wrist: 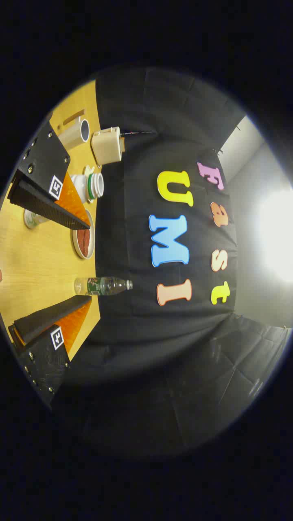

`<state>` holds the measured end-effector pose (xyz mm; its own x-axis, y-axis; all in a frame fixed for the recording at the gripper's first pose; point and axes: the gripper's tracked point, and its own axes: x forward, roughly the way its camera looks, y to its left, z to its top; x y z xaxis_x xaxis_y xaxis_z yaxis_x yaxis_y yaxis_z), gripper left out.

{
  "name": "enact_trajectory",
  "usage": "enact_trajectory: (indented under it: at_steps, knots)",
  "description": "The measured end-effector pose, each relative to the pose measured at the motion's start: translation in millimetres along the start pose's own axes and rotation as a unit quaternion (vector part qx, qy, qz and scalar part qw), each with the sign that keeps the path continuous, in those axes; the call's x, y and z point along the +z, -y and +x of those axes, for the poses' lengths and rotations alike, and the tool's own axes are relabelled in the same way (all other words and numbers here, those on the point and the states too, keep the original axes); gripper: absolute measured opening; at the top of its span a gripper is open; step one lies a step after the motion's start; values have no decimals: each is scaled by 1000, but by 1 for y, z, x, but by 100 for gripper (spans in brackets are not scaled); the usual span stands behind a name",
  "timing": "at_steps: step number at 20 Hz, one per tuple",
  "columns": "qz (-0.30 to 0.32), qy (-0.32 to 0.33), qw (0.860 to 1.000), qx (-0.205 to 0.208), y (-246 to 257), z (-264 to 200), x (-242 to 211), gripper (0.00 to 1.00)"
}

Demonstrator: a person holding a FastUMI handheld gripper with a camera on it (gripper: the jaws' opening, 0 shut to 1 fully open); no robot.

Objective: Take the bottle from table, then pour the juice into the cup, finally place the bottle on the coaster

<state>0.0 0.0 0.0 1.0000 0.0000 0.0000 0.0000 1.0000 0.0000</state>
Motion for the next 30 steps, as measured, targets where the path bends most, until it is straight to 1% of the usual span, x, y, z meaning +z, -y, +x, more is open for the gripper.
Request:
enact_trajectory:
  at_steps: [3,7,10,15,16,18,19,22,24,26,30]
  knots:
    - [-13,-4,999,31,-38,-8,-4,97]
    - [-15,-18,997,68,-80,-8,-23,98]
    - [-14,-32,997,74,-90,0,-39,98]
    - [7,-62,996,66,-85,18,-63,98]
    - [12,-67,995,66,-84,20,-68,97]
    - [18,-76,995,63,-83,24,-74,88]
    - [19,-80,995,61,-83,26,-76,77]
    - [1,-78,995,57,-83,26,-76,74]
    - [-11,-76,996,52,-84,26,-76,67]
    - [-30,-73,995,53,-90,24,-74,66]
    - [-100,-65,992,46,-99,26,-70,66]
